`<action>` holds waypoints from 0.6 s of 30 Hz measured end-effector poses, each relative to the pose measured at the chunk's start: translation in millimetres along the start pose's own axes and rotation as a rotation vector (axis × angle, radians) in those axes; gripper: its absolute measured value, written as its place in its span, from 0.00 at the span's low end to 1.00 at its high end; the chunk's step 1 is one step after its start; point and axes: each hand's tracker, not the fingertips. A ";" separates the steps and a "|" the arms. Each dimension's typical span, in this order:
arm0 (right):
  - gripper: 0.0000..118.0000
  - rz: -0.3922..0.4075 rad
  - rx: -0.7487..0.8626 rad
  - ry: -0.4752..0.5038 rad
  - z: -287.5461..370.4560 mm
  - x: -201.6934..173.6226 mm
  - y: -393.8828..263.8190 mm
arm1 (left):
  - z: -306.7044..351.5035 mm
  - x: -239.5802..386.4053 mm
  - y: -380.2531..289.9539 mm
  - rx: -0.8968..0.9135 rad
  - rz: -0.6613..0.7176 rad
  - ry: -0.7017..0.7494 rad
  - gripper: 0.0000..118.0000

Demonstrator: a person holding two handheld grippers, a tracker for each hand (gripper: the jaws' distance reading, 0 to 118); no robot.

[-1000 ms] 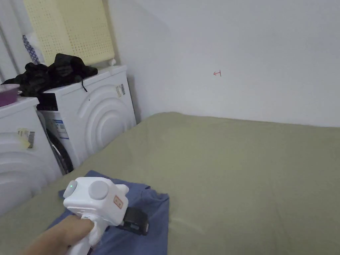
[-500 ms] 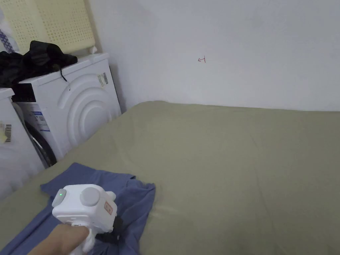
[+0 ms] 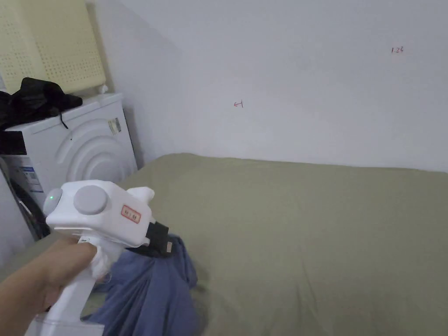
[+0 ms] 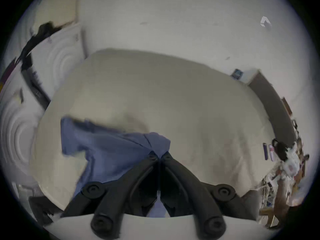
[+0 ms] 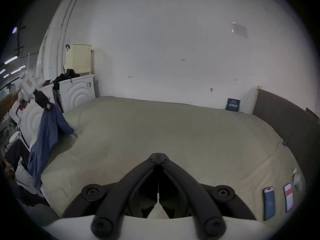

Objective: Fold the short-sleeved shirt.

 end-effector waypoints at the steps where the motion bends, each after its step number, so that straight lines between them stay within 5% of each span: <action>1: 0.00 0.005 -0.001 -0.018 8.7 10.5 0.7 | 2.6 22.7 8.7 0.011 -0.031 -0.029 0.00; 18: 0.00 -0.045 -0.018 -0.378 175.0 156.9 -18.4 | -135.7 459.9 -0.6 -0.165 -0.561 -0.617 0.00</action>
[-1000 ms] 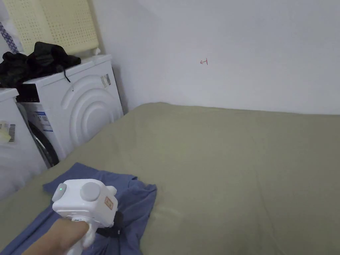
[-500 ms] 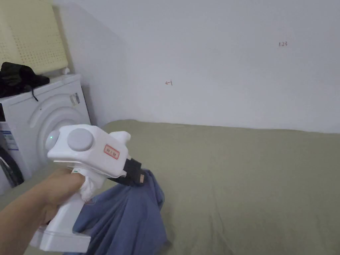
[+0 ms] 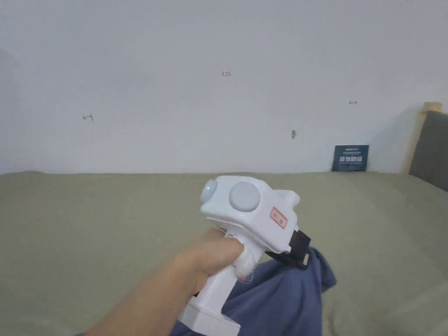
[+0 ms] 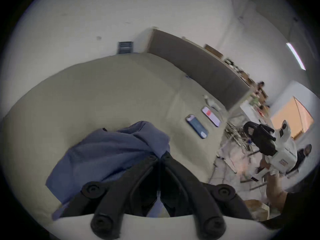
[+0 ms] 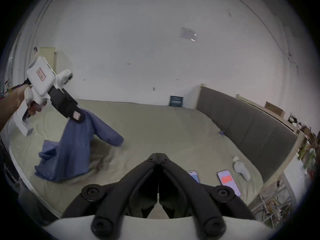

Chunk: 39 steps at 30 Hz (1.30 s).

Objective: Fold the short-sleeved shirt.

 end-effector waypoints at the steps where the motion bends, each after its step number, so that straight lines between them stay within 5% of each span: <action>1: 0.00 -0.008 -0.007 -0.016 7.8 -0.9 3.4 | -16.3 9.7 1.4 -0.016 -0.006 -0.022 0.00; 4: 0.00 -0.032 -0.022 -0.028 11.0 4.6 -0.8 | -59.9 29.7 -8.3 -0.067 0.013 -0.062 0.03; 5: 0.00 -0.037 -0.025 -0.024 8.4 8.0 -3.1 | -70.9 31.0 -15.6 -0.078 0.015 -0.063 0.11; 6: 0.00 -0.038 -0.026 -0.017 7.2 6.5 -3.6 | -78.1 30.4 -23.8 -0.079 0.016 -0.056 0.34; 7: 0.00 -0.035 -0.026 -0.008 4.4 2.4 -4.0 | -83.3 27.3 -34.0 -0.073 0.023 -0.053 0.76; 8: 0.00 -0.032 -0.026 0.002 1.1 -2.0 -3.4 | -83.5 24.2 -44.4 -0.034 0.072 -0.042 0.89; 13: 0.00 -0.031 -0.016 0.096 -18.2 -34.9 10.8 | -29.4 -26.3 -78.0 0.039 0.337 -0.039 0.80; 15: 0.00 -0.038 -0.006 0.141 -24.6 -48.9 17.5 | 19.0 -45.7 -96.8 0.121 0.347 0.076 0.70; 17: 0.00 -0.040 -0.001 0.177 -33.4 -59.6 21.4 | 73.0 -64.4 -117.3 0.189 0.308 0.245 0.45; 19: 0.00 -0.029 0.001 0.192 -38.6 -73.2 26.1 | 119.6 -75.7 -143.8 0.256 0.284 0.405 0.02; 23: 0.00 -0.024 0.004 0.237 -46.2 -94.9 26.4 | 197.9 -88.4 -219.7 0.346 0.365 0.617 0.00; 28: 0.00 -0.048 -0.036 0.265 -53.4 -112.6 13.7 | 222.1 -92.6 -308.6 0.240 0.447 0.702 0.00; 36: 0.00 -0.018 -0.065 0.275 -61.2 -120.1 10.7 | 181.4 -143.5 -298.6 0.150 0.528 0.570 0.00; 37: 0.00 -0.014 -0.065 0.272 -60.9 -118.3 10.3 | 169.8 -154.2 -286.4 0.104 0.512 0.549 0.06; 39: 0.00 -0.004 -0.069 0.259 -62.9 -113.1 9.4 | 146.7 -176.7 -264.3 0.062 0.502 0.555 0.37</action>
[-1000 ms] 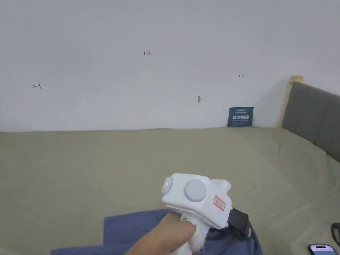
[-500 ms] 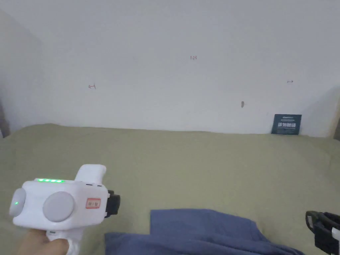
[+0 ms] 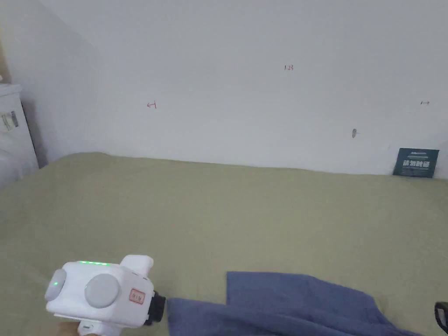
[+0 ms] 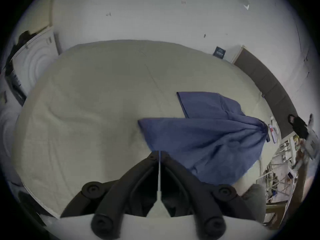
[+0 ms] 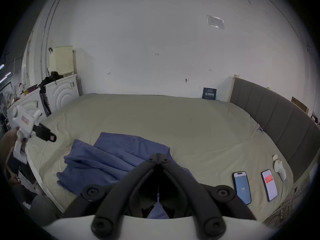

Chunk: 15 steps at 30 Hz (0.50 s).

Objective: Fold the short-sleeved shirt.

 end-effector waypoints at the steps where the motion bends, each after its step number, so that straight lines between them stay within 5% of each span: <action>1: 0.00 0.004 -0.006 -0.011 -0.6 3.6 -1.1 | -14.4 4.3 9.1 0.013 0.007 0.008 0.43; 3: 0.00 0.004 -0.019 -0.028 -2.5 12.3 -6.1 | -42.8 -2.4 27.5 0.016 0.074 -0.034 0.51; 4: 0.00 0.001 -0.030 -0.037 -3.3 16.9 -8.3 | -58.1 -5.4 35.1 0.001 0.102 -0.044 0.74; 5: 0.00 -0.003 -0.042 -0.041 -4.3 21.4 -10.6 | -69.1 -3.3 37.7 -0.016 0.127 -0.015 0.79; 9: 0.00 -0.006 -0.075 -0.071 -7.8 34.5 -18.9 | -107.3 4.4 47.2 -0.086 0.082 0.035 0.79; 12: 0.00 -0.044 -0.095 -0.093 -15.3 44.6 -27.9 | -131.8 7.6 43.9 -0.171 0.067 0.052 0.73; 15: 0.00 -0.112 -0.093 -0.089 -20.0 50.9 -36.9 | -127.4 16.9 34.7 -0.125 0.051 0.166 0.34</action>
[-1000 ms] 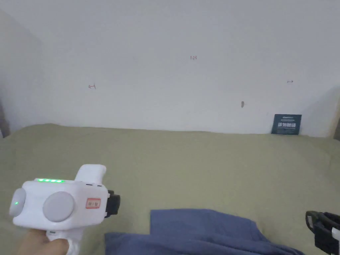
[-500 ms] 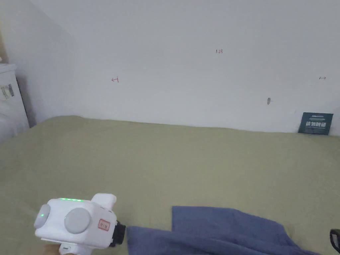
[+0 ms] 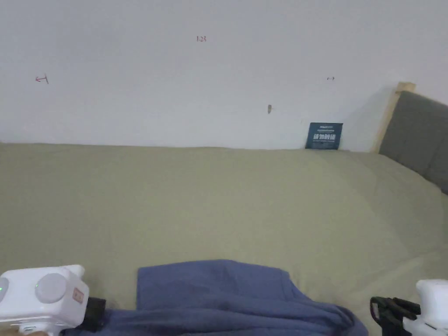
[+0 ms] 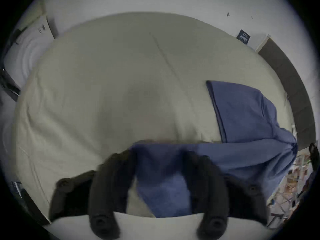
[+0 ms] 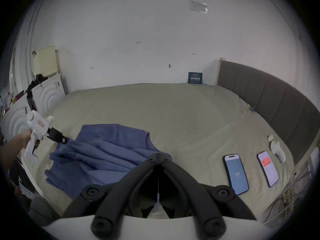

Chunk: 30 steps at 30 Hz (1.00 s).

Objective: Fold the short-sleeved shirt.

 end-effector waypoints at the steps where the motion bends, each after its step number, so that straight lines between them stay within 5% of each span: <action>1: 0.01 -0.020 -0.008 0.004 -4.0 3.5 -2.0 | 10.3 4.3 -5.1 0.031 -0.020 -0.046 0.03; 3: 0.11 -0.064 -0.041 0.005 -13.6 10.3 -5.2 | 20.4 8.6 -12.7 0.024 0.039 -0.197 0.03; 5: 0.68 -0.114 -0.085 0.026 -28.3 20.0 -8.5 | 26.8 14.8 -17.8 0.022 0.039 -0.159 0.03; 6: 0.90 -0.137 -0.113 0.060 -35.6 25.3 -10.1 | 31.6 14.7 -15.9 0.034 0.019 -0.154 0.03; 7: 1.00 -0.169 -0.191 0.102 -46.7 30.8 -11.5 | 36.8 15.7 -18.5 0.060 -0.007 -0.157 0.03; 14: 0.94 -0.311 -0.304 0.090 -91.2 49.4 -18.3 | 66.8 2.0 -19.7 0.131 -0.011 -0.226 0.03; 18: 0.72 -0.427 -0.405 0.060 -105.2 59.7 -24.4 | 68.2 -8.4 -17.9 0.134 -0.013 -0.233 0.03; 20: 0.06 -0.403 -0.400 0.111 -103.4 53.7 -21.3 | 71.1 -11.3 -20.2 0.158 0.006 -0.233 0.03; 23: 0.06 -0.254 -0.319 0.053 -90.8 30.6 -11.7 | 80.9 -10.4 -20.3 0.220 0.009 -0.260 0.03; 30: 0.06 -0.158 -0.058 0.127 -50.9 6.8 43.5 | 136.2 -13.2 -6.5 0.441 0.036 -0.285 0.03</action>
